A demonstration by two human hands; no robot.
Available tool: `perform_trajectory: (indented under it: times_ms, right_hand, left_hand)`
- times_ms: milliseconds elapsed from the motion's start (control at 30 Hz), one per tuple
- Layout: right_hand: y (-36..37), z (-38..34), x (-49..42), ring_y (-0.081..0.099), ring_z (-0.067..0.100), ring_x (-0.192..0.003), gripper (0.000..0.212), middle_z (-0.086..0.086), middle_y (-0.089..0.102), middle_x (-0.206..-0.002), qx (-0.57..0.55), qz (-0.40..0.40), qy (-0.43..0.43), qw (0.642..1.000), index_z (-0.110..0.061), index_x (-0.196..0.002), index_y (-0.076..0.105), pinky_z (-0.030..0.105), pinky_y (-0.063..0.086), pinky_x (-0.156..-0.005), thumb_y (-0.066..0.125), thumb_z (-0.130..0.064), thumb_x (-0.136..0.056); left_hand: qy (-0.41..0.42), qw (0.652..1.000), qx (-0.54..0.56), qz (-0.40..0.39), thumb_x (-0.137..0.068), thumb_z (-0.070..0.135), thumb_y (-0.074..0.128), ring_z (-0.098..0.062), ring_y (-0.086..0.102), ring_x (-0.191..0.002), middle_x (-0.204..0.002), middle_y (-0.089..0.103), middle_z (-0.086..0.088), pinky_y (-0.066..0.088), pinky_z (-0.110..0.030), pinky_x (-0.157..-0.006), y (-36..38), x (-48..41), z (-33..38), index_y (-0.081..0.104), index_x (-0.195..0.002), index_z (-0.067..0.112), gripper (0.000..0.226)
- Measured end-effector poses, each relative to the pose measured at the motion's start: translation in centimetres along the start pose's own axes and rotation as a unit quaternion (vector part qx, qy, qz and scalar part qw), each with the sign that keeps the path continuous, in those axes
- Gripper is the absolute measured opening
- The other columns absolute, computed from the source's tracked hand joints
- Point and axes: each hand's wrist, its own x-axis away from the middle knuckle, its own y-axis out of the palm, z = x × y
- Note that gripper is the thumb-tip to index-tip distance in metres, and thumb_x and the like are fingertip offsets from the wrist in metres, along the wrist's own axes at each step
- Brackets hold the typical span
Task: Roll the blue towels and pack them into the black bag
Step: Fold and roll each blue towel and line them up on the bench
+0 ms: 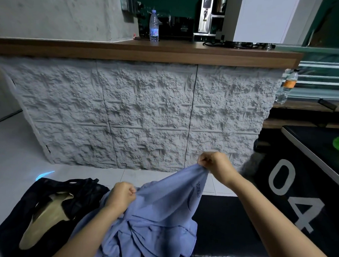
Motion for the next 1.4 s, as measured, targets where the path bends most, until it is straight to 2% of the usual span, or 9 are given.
perform_trajectory:
  times_ms: [167,233,333,500,733,1033,1200,1300,1400]
  right_hand:
    - [-2.1,2.4,1.0,0.056,0.003,-0.059,0.032,0.002,0.063,-0.067,-0.021,0.003,0.068,0.997,-0.018,-0.064,0.063,0.021,0.044,-0.065,0.063,0.01,-0.08]
    - [-2.2,1.1,1.3,0.055,-0.004,-0.056,0.028,0.003,0.062,-0.068,-0.113,-0.03,0.065,0.991,-0.015,-0.068,0.064,0.02,0.045,-0.065,0.066,0.01,-0.08]
    - [-1.5,-3.2,0.7,0.059,0.0,-0.065,0.011,0.002,0.064,-0.076,-0.194,-0.041,-0.005,0.98,-0.007,-0.079,0.069,0.017,0.049,-0.069,0.07,0.004,-0.078]
    - [0.1,-7.5,-0.8,0.061,0.015,-0.073,0.016,0.007,0.066,-0.084,-0.142,0.007,-0.106,0.984,-0.015,-0.079,0.065,0.025,0.05,-0.074,0.073,-0.002,-0.078]
    - [0.8,-6.2,-0.4,0.058,-0.003,-0.071,0.017,-0.005,0.063,-0.079,-0.089,0.045,-0.119,0.988,-0.01,-0.097,0.066,0.007,0.043,-0.069,0.068,0.0,-0.082]
    - [-1.1,-4.4,0.5,0.056,0.0,-0.067,0.012,-0.005,0.064,-0.075,-0.234,0.132,-0.051,0.962,-0.013,-0.088,0.065,0.015,0.046,-0.066,0.064,-0.001,-0.086]
    - [-3.9,-1.3,1.2,0.058,-0.01,-0.064,0.014,0.0,0.065,-0.079,-0.229,0.218,-0.001,0.949,-0.009,-0.092,0.064,0.013,0.046,-0.068,0.063,0.004,-0.085]
    - [-5.1,0.7,1.8,0.059,-0.002,-0.067,0.02,-0.002,0.065,-0.076,-0.139,0.171,0.016,0.975,-0.02,-0.077,0.063,0.019,0.044,-0.068,0.067,-0.001,-0.084]
    - [-4.1,-1.2,2.1,0.06,0.014,-0.089,0.017,-0.006,0.061,-0.095,-0.136,0.046,-0.039,0.989,-0.022,-0.078,0.065,0.025,0.045,-0.08,0.071,-0.006,-0.082]
  left_hand:
    - [-0.106,0.97,0.184,0.121,-0.082,0.001,0.064,-0.017,0.052,-0.073,-0.066,0.055,-0.012,0.046,-0.031,-0.071,-1.8,-0.7,0.7,0.066,-0.071,0.007,0.013]
    - [-0.054,0.953,0.266,0.135,-0.085,0.004,0.065,-0.017,0.058,-0.077,-0.081,0.065,-0.01,0.048,-0.028,-0.077,-3.6,-1.4,3.8,0.069,-0.088,0.004,0.006]
    - [0.081,0.95,0.282,0.106,-0.082,-0.001,0.065,-0.001,0.058,-0.066,-0.074,0.065,0.004,0.045,-0.008,-0.066,-5.5,-1.3,10.1,0.068,-0.085,0.013,0.014]
    - [0.167,0.948,0.258,0.079,-0.078,0.002,0.071,-0.001,0.057,-0.064,-0.073,0.066,0.003,0.048,-0.018,-0.067,-6.3,-0.1,16.2,0.07,-0.08,0.015,0.014]
    - [0.104,0.946,0.303,0.039,-0.077,0.003,0.072,-0.009,0.059,-0.066,-0.072,0.067,-0.002,0.05,-0.019,-0.065,-5.6,0.8,15.4,0.069,-0.076,0.013,0.011]
    - [-0.017,0.98,0.198,0.031,-0.073,0.006,0.07,-0.006,0.053,-0.058,-0.056,0.057,0.007,0.038,-0.017,-0.056,0.5,2.5,11.5,0.072,-0.081,0.002,0.009]
    - [-0.071,0.971,0.213,0.079,-0.078,0.006,0.067,-0.012,0.058,-0.076,-0.063,0.066,-0.001,0.037,-0.024,-0.06,0.4,1.6,7.7,0.072,-0.073,0.007,0.007]
    - [-0.062,0.931,0.338,0.127,-0.082,0.001,0.064,-0.012,0.06,-0.072,-0.066,0.064,0.009,0.044,-0.019,-0.063,-2.3,0.5,7.8,0.067,-0.074,0.013,0.014]
    - [0.044,0.933,0.342,0.104,-0.084,0.003,0.065,0.005,0.055,-0.059,-0.065,0.066,0.011,0.044,-0.017,-0.065,-4.1,0.1,11.4,0.068,-0.072,0.018,0.019]
